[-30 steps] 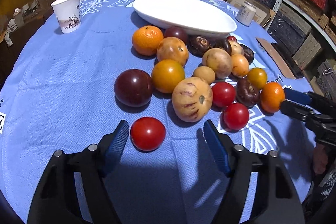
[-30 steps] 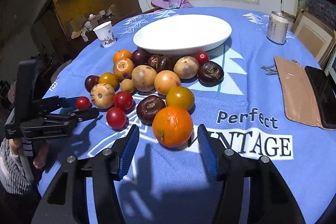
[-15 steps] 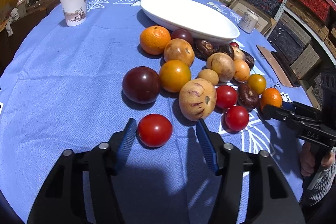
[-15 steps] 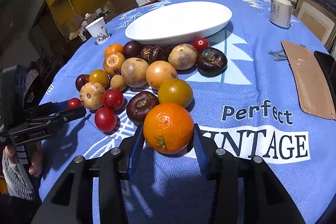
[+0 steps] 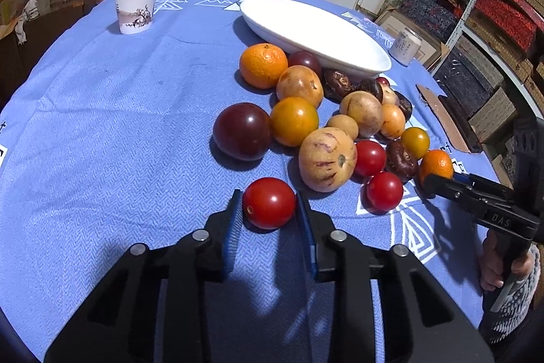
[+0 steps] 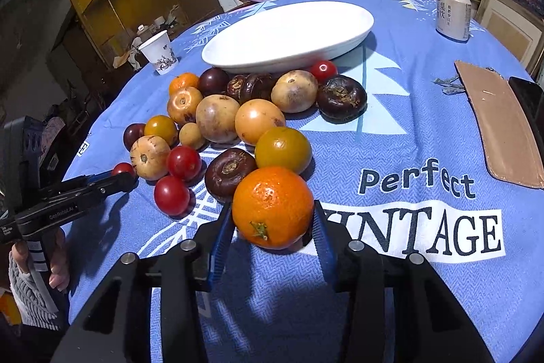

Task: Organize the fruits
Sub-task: 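Grasp the red tomato with the left tool while the right tool grasps the orange, then carry the tomato and orange onto the white plate and open both tools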

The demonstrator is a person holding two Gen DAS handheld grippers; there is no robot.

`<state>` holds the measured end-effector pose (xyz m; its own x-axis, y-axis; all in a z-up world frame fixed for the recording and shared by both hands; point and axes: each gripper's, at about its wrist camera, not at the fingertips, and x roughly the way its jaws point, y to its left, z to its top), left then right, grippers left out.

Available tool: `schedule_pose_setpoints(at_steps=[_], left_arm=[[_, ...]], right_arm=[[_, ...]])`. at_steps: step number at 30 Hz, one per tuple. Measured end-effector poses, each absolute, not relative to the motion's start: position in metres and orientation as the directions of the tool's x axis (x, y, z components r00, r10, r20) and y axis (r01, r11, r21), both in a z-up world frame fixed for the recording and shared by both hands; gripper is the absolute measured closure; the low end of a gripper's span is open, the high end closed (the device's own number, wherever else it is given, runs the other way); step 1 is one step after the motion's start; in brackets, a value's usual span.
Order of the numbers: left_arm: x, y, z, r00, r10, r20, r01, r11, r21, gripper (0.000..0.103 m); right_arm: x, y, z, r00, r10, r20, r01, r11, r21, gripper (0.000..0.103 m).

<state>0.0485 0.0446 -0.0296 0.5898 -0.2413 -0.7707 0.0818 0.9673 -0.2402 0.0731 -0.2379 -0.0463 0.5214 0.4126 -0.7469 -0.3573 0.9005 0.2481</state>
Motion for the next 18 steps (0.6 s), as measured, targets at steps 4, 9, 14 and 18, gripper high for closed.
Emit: schedule_pose_setpoints(at_steps=[4, 9, 14, 18], left_arm=[[0.044, 0.044, -0.019, 0.630, -0.240, -0.738, 0.088, 0.967, -0.240, 0.073], [0.057, 0.033, 0.027, 0.676, -0.207, -0.708, 0.107, 0.977, -0.184, 0.073], [0.109, 0.011, 0.092, 0.748, -0.203, -0.632, 0.133, 0.979, -0.157, 0.073], [0.171, -0.008, 0.091, 0.724, -0.206, -0.658, 0.119, 0.977, -0.174, 0.073]], right_arm=[[0.069, -0.243, -0.040, 0.554, 0.421, -0.719, -0.356, 0.900, 0.253, 0.058], [0.074, -0.260, 0.009, 0.617, 0.434, -0.657, -0.338, 0.900, 0.276, 0.058], [0.124, -0.257, 0.080, 0.723, 0.382, -0.575, -0.307, 0.924, 0.228, 0.058], [0.183, -0.245, 0.068, 0.709, 0.356, -0.609, -0.254, 0.934, 0.250, 0.058]])
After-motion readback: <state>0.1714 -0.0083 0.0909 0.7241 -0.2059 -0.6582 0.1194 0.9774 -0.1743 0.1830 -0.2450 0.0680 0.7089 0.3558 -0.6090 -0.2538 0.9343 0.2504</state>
